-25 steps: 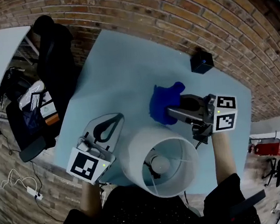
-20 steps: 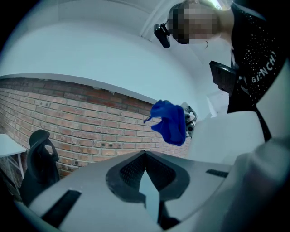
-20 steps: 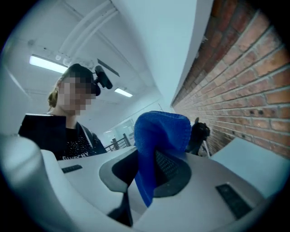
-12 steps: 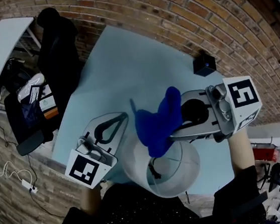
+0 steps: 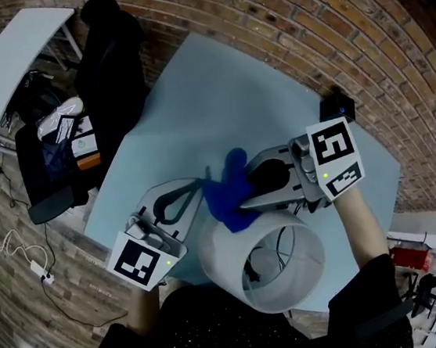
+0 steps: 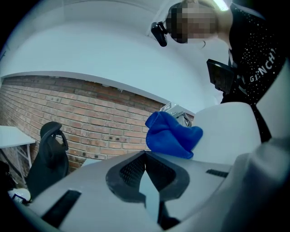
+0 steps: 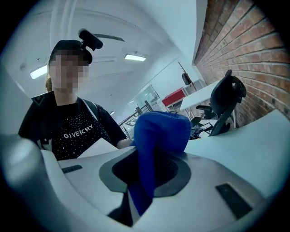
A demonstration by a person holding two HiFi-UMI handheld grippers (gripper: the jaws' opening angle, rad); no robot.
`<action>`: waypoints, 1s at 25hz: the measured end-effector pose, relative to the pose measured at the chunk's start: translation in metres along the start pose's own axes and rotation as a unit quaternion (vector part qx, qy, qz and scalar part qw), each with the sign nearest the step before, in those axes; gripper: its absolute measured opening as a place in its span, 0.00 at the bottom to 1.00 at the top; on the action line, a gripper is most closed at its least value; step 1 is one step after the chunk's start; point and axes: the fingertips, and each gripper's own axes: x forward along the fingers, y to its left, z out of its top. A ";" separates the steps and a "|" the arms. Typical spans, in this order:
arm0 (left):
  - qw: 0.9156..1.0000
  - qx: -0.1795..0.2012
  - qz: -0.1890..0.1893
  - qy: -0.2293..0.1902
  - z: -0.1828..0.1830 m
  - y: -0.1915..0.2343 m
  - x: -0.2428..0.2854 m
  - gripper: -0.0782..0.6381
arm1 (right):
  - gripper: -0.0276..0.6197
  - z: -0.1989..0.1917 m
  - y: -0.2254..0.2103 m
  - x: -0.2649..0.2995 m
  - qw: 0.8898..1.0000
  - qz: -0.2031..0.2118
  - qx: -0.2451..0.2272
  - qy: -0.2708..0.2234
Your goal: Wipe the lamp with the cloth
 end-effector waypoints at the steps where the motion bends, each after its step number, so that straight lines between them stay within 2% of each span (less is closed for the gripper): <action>1: 1.000 0.000 0.002 0.004 -0.004 0.001 -0.001 0.12 | 0.16 -0.003 -0.005 0.003 1.000 0.001 0.004 0.001; 7: 1.000 0.000 0.018 0.018 -0.029 0.006 -0.003 0.12 | 0.16 -0.021 -0.036 0.014 1.000 -0.007 0.025 -0.008; 13: 0.999 -0.011 0.031 0.022 -0.050 0.005 -0.006 0.12 | 0.16 -0.041 -0.067 0.023 0.998 -0.036 0.055 -0.019; 16: 0.999 -0.006 0.035 0.017 -0.051 -0.001 -0.011 0.12 | 0.16 -0.035 -0.067 0.016 0.996 -0.061 0.049 -0.032; 19: 0.999 -0.004 0.038 -0.002 -0.042 -0.008 -0.017 0.12 | 0.16 -0.020 -0.053 -0.003 0.993 -0.100 0.032 -0.062; 21: 0.999 0.001 0.037 -0.014 -0.031 -0.016 -0.020 0.12 | 0.16 -0.011 -0.040 -0.023 0.986 -0.140 0.018 -0.083; 25: 0.999 0.021 0.022 -0.022 -0.012 -0.024 -0.027 0.12 | 0.16 0.017 0.000 -0.065 0.962 -0.231 -0.010 -0.142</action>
